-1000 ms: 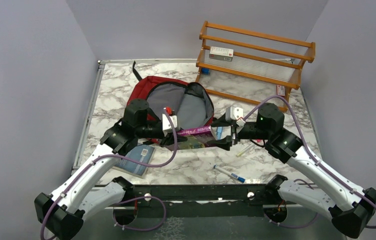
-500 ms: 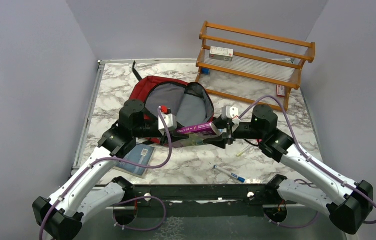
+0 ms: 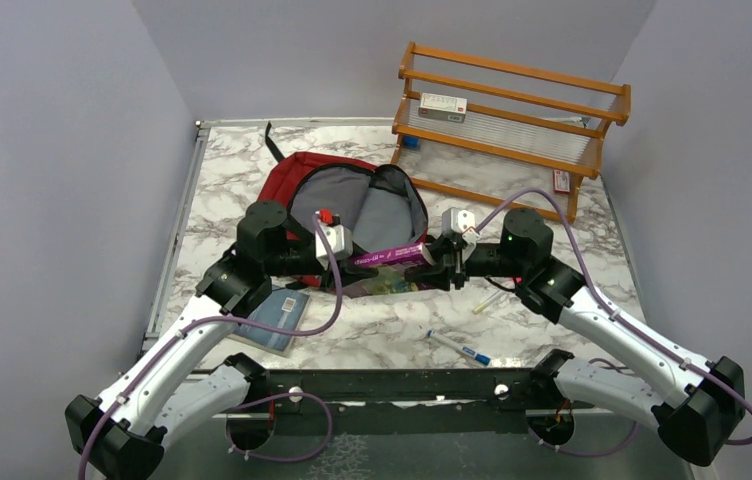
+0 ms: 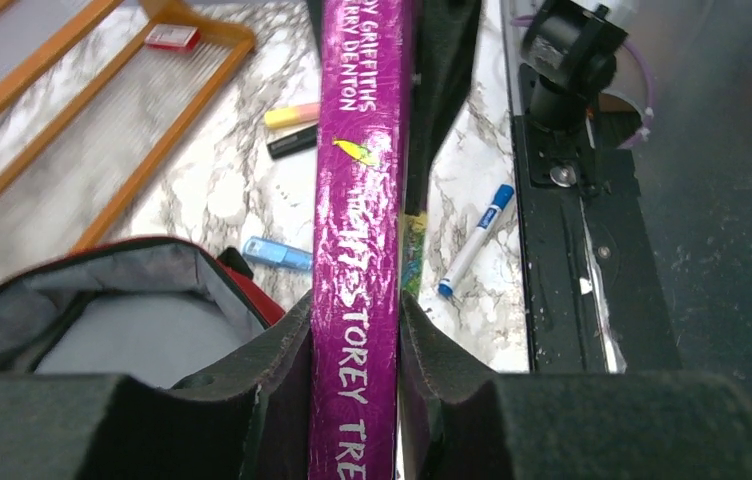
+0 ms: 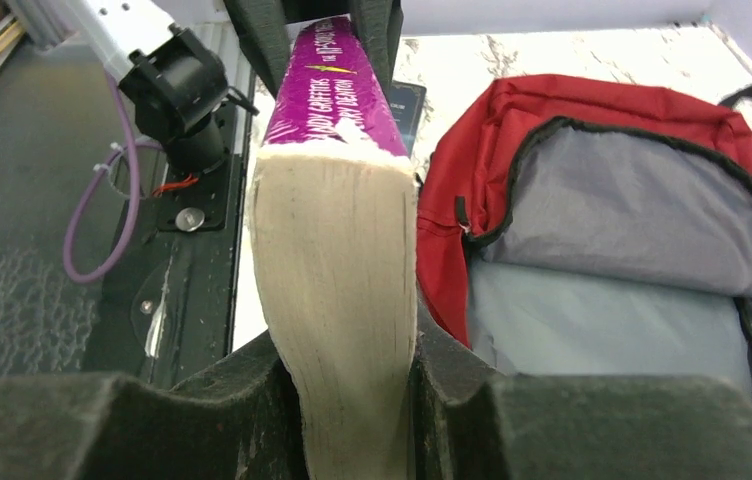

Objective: Pack the student bag
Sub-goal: Pick up the book from the center of the board, then place the book in the student bag.

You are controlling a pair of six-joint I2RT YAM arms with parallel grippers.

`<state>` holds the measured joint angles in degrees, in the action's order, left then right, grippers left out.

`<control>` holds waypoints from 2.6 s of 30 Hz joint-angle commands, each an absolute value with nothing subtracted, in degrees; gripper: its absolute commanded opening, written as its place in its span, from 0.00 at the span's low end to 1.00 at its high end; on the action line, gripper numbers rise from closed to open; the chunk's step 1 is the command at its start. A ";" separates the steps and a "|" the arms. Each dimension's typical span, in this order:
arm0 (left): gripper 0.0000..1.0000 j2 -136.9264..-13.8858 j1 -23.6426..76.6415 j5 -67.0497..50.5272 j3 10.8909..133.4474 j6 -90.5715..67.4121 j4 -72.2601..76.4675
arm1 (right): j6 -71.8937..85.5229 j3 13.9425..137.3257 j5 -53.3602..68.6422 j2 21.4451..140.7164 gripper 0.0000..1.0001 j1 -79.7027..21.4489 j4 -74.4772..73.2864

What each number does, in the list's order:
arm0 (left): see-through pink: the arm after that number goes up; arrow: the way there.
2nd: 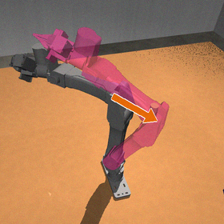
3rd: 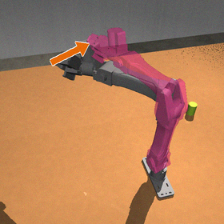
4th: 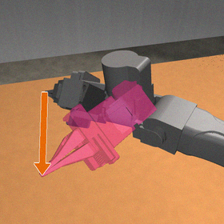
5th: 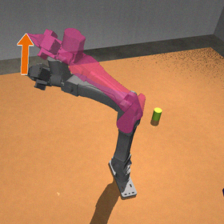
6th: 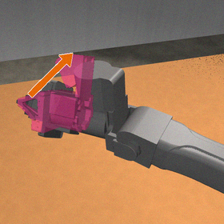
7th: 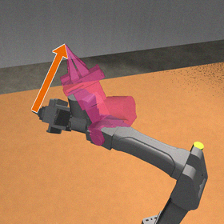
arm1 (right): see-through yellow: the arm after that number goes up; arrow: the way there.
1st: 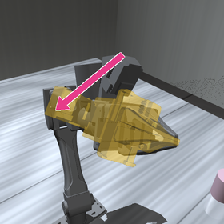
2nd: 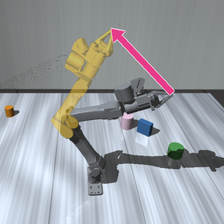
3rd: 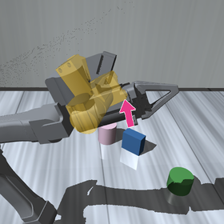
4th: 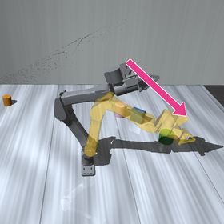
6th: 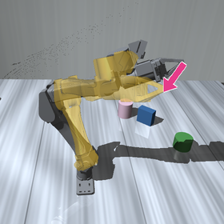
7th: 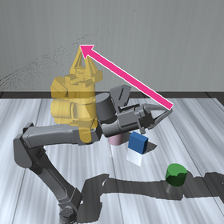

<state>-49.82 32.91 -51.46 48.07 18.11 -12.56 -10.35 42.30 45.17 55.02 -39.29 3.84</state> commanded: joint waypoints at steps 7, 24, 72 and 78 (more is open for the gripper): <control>0.73 -52.17 32.85 -36.10 49.74 12.68 -5.29 | 5.15 38.94 19.37 49.83 0.01 -39.28 8.58; 0.85 -76.70 32.77 7.12 61.77 2.79 -13.03 | 34.57 48.23 -11.25 55.27 0.00 -39.20 -9.19; 0.07 -109.73 36.87 35.93 83.52 8.67 -25.33 | 47.82 41.49 -15.71 45.10 0.01 -39.20 -7.97; 0.00 -102.84 36.90 34.25 82.78 6.48 -26.41 | 52.69 42.00 -14.70 47.97 0.01 -39.20 -5.72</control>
